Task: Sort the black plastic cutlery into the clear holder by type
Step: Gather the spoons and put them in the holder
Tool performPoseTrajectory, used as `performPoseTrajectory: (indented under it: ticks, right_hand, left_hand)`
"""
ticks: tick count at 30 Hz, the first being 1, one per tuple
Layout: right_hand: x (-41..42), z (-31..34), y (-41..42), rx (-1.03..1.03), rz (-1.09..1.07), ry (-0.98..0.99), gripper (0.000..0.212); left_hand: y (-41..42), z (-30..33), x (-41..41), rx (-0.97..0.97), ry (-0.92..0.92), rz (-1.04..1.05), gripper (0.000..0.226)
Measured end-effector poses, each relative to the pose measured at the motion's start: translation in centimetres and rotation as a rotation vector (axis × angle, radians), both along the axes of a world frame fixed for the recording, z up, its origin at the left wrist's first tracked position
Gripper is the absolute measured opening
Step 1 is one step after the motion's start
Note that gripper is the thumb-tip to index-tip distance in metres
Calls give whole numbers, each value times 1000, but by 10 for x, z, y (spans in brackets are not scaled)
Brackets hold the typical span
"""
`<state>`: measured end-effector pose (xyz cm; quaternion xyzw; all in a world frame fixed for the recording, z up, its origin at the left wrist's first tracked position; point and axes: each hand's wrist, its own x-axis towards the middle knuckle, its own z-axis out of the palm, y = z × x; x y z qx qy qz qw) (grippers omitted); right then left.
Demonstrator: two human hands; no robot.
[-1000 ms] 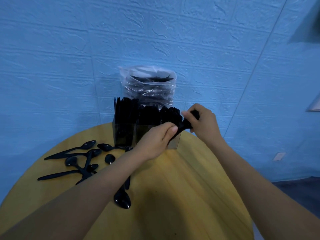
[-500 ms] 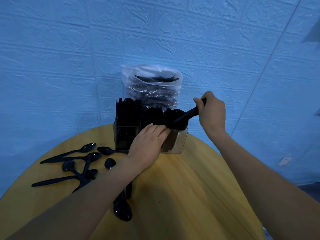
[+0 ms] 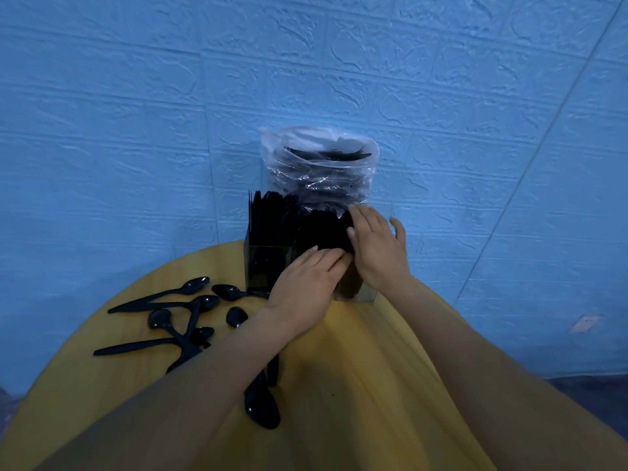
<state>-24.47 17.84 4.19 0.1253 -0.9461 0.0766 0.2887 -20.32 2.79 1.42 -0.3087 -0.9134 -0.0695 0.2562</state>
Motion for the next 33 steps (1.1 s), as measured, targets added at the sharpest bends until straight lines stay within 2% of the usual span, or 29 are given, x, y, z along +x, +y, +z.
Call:
performPoseTrajectory:
  ticks: [2, 7, 9, 12, 14, 19, 21, 23, 27, 33]
  right_hand:
    - [4, 2, -1, -28, 1, -8, 46]
    - [40, -14, -24, -205, 8, 164, 45]
    - [59, -28, -42, -263, 40, 150, 41]
    - [89, -44, -69, -334, 96, -83, 31]
    - [107, -54, -86, -350, 129, -257, 35]
    - [139, -60, -117, -299, 95, -572, 75]
    - [144, -59, -122, -263, 72, -630, 82]
    - [145, -59, -122, -273, 36, -617, 77]
    - [141, -58, -120, -346, -24, -572, 53]
    - [137, -58, -119, -279, -32, -592, 23]
  left_hand:
    - [-6, 2, 5, 20, -18, -17, 55]
    - [-34, -1, 36, 120, -53, 35, 44]
    - [-49, -7, 51, 155, -92, 73, 41]
    - [-74, -17, 72, 189, -144, 151, 38]
    - [-90, -23, 86, 210, -186, 207, 37]
    - [-121, -38, 113, 295, -238, 324, 35]
    - [-127, -43, 120, 346, -261, 348, 35]
    - [-128, -47, 125, 368, -283, 365, 37]
    - [-123, -53, 129, 379, -323, 379, 32]
    - [-121, -53, 131, 384, -323, 374, 33]
